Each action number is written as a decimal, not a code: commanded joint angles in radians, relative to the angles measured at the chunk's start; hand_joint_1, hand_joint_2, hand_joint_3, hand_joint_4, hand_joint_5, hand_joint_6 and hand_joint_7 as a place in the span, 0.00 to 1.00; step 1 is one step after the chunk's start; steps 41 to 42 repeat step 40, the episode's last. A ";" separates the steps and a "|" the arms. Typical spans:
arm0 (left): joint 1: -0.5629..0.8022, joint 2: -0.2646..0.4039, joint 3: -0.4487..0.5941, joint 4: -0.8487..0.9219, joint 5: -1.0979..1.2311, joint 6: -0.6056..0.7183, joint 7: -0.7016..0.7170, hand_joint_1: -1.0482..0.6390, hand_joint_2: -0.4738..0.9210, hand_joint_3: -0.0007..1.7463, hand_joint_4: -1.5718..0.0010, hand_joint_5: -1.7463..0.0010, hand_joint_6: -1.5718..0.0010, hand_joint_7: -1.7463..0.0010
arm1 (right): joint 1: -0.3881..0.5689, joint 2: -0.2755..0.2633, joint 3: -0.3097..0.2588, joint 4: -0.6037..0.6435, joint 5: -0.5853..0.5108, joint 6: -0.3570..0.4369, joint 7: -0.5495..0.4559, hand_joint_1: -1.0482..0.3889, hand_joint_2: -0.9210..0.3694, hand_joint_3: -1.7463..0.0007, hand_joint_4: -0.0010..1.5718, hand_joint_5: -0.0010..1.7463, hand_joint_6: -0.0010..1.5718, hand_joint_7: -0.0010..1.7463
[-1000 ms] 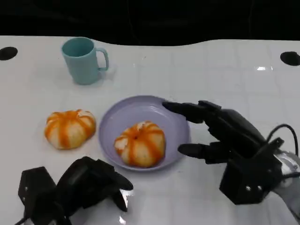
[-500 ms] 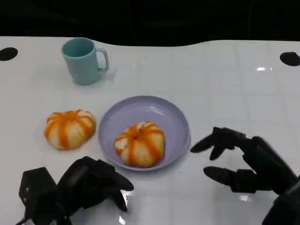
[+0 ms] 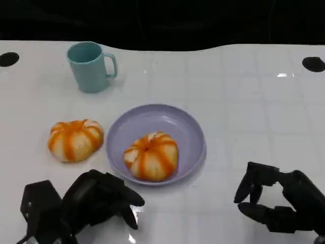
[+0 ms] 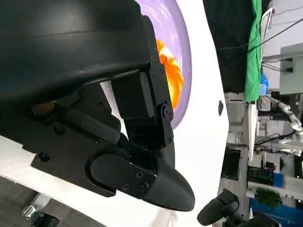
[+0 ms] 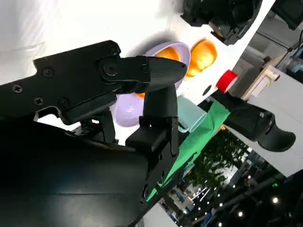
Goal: Grasp the bread from the table and place it into the plate.
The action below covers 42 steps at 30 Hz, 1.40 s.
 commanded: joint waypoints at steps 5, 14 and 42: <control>-0.009 0.031 0.013 0.011 -0.014 0.004 -0.019 0.00 1.00 0.01 0.15 0.53 0.00 0.95 | -0.001 0.028 -0.016 0.049 -0.017 -0.040 -0.040 0.40 0.00 0.78 0.47 1.00 0.37 1.00; -0.019 0.041 0.020 0.031 -0.011 -0.012 -0.029 0.00 1.00 0.03 0.16 0.53 0.01 0.96 | -0.040 0.043 -0.016 0.125 -0.056 -0.059 -0.076 0.40 0.00 0.79 0.47 1.00 0.37 1.00; -0.029 0.031 0.024 0.049 -0.022 -0.006 -0.048 0.00 1.00 0.02 0.16 0.52 0.00 0.96 | -0.061 0.026 -0.008 0.168 -0.049 -0.070 -0.051 0.40 0.00 0.82 0.49 1.00 0.39 1.00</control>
